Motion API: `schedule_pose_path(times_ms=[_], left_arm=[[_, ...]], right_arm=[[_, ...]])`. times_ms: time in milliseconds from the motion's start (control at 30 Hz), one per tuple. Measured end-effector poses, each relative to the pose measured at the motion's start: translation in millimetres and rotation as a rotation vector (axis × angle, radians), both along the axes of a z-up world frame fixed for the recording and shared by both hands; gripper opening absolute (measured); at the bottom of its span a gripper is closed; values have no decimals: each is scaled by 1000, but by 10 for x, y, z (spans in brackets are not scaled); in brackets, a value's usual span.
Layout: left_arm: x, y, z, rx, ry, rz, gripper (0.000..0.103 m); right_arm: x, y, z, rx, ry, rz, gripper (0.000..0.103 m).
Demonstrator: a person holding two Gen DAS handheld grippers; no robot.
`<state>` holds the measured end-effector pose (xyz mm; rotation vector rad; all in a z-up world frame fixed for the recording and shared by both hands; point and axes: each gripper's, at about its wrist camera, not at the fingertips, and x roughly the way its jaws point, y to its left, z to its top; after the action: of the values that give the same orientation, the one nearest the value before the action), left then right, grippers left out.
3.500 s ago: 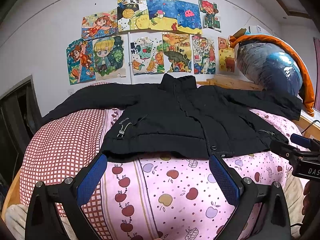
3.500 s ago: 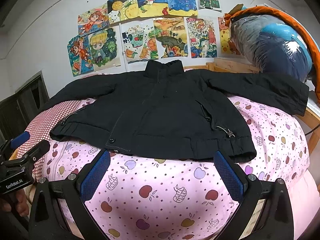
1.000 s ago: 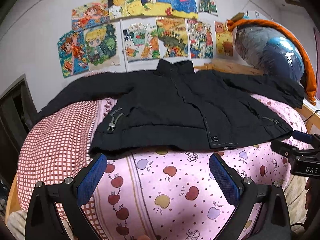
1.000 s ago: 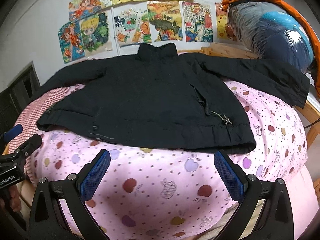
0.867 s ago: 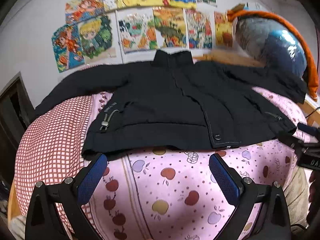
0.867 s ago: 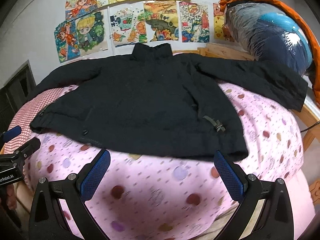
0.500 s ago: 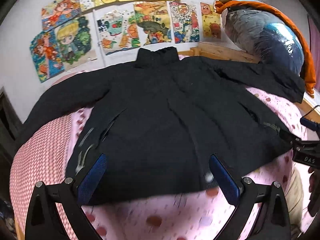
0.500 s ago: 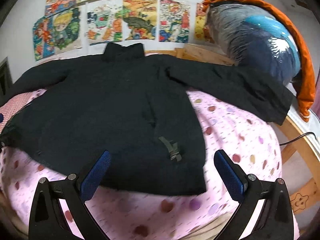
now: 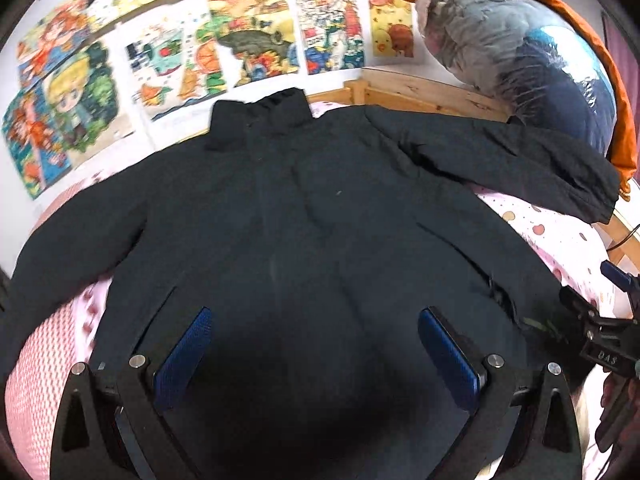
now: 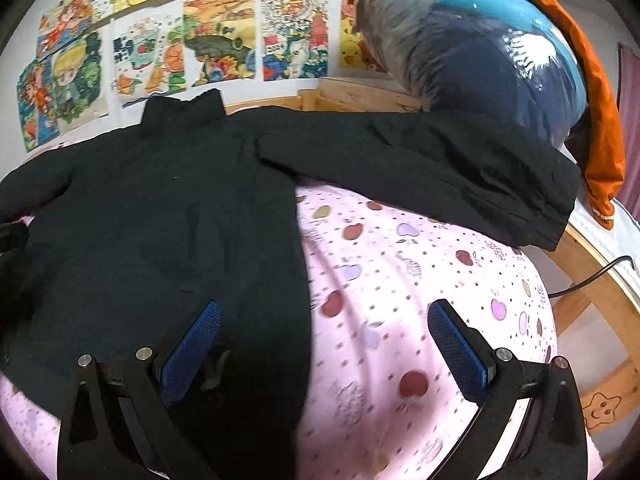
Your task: Fold large clothes
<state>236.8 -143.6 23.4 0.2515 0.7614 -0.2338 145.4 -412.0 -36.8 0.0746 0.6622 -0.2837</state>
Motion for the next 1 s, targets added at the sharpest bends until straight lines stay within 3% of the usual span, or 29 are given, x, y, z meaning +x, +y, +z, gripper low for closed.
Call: schedule_pose_path(times_ms=[200,300,433,633,867,1000], left_arm=[[452,-428,-88,61,-17,-27,103],[621,-574,-124,78,-21,-37,103],[795,-759,-200,99,-35,-52,103],[1091,-932,-322,65,-4,-74,103],[1483,-1150,-458,35,31,-67,103],[1702,-1278,-774,53,115,-88,103]], right_arm=[[-1,-447,41,30,-165,-92,102],[32,-846,13,121,-211,-166,102],[109,-1264,-93,195,-216,-252,102],[268,-1570,-386,349,-178,-263,102],[443,-1574,-470,309,-139,-322,102],[536,-1761,-555,418,-204,-342,102]])
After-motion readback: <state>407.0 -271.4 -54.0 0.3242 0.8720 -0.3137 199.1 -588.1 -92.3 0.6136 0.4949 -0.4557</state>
